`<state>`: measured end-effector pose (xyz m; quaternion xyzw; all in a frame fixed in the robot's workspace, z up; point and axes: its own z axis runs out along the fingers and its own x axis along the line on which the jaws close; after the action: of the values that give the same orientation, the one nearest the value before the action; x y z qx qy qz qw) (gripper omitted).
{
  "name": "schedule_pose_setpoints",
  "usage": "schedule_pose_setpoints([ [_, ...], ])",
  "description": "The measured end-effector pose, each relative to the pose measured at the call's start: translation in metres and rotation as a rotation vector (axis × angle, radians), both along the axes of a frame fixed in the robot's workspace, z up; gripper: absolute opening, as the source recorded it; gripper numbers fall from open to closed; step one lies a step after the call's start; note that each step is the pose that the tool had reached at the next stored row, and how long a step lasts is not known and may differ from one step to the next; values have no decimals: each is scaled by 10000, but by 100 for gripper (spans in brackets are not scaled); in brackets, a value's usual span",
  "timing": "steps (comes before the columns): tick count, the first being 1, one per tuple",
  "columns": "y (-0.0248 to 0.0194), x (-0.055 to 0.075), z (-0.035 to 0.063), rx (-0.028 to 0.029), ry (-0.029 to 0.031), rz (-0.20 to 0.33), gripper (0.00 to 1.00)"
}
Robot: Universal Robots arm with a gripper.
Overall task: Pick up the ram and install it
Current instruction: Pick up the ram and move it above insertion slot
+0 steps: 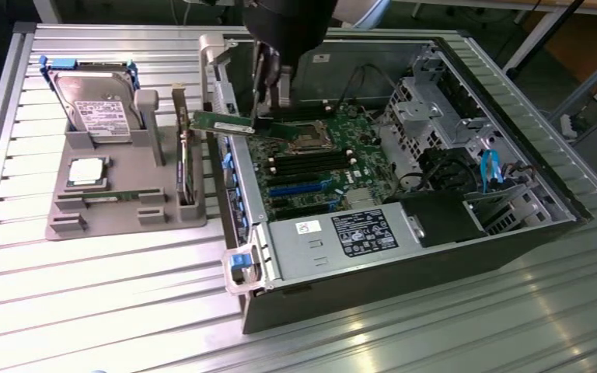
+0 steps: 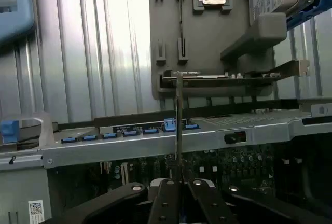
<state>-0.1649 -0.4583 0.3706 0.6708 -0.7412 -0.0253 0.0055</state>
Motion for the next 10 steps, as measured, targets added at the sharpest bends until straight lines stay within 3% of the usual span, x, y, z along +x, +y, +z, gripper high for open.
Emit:
schedule_pose_setpoints([
  [3, 47, 249, -5, -21, 9, -2, 11],
  [5, 94, 487, -8, -55, 9, -3, 11],
  [7, 108, 583, -10, -68, 9, -1, 11],
  [8, 125, 697, -10, -83, 11, -2, 11],
  [9, 160, 807, -13, -90, 9, -1, 11],
  [10, 257, 930, -14, -99, 10, -2, 11],
])
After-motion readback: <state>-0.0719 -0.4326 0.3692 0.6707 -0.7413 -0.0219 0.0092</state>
